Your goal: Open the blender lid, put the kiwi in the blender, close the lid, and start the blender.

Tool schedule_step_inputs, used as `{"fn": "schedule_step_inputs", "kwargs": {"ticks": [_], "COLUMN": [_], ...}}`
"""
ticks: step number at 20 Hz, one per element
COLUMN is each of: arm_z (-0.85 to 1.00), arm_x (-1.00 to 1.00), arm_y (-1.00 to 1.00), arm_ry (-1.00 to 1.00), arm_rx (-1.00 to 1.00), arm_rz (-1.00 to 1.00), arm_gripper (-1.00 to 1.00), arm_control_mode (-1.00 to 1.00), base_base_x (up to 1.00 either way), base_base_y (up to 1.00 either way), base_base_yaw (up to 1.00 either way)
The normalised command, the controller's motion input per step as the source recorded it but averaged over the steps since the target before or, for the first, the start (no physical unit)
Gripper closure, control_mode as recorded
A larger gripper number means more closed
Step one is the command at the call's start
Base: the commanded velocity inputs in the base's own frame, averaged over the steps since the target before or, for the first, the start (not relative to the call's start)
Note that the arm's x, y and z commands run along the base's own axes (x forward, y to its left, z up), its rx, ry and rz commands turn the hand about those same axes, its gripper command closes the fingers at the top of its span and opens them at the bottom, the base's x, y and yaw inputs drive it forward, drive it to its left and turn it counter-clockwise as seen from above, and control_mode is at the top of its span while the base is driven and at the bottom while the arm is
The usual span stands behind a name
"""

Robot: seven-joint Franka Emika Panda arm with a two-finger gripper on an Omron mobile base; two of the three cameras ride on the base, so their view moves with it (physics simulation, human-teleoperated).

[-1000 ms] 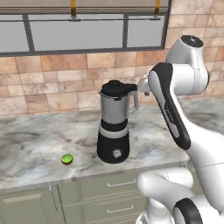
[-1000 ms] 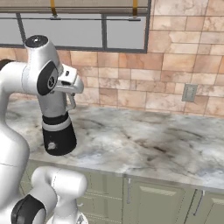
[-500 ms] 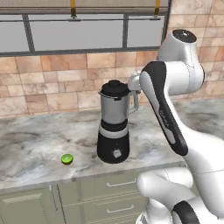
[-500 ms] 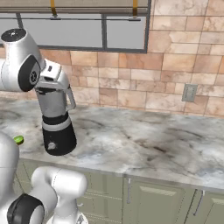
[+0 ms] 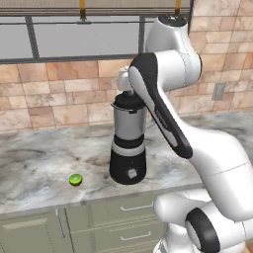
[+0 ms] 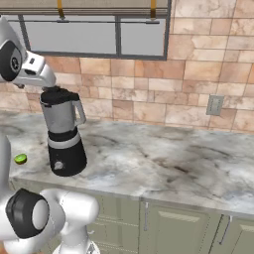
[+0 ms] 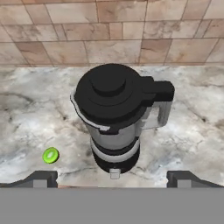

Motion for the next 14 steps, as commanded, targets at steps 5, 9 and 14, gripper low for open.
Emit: {"fn": "schedule_step_inputs", "kwargs": {"ticks": [5,9,14], "arm_z": [-0.08,0.00,-0.12], "arm_x": [0.61,0.25,0.06], "arm_y": [0.27,0.00,-0.02], "arm_ry": [0.13,0.03,0.01], "arm_rx": [0.00,0.00,0.00], "arm_rz": [0.00,0.00,0.00], "arm_gripper": [-1.00,-1.00,-1.00], "arm_control_mode": [-1.00,-1.00,-1.00], "base_base_x": [0.00,0.00,0.00], "base_base_y": [0.00,0.00,0.00], "base_base_yaw": [0.00,0.00,0.00]}}
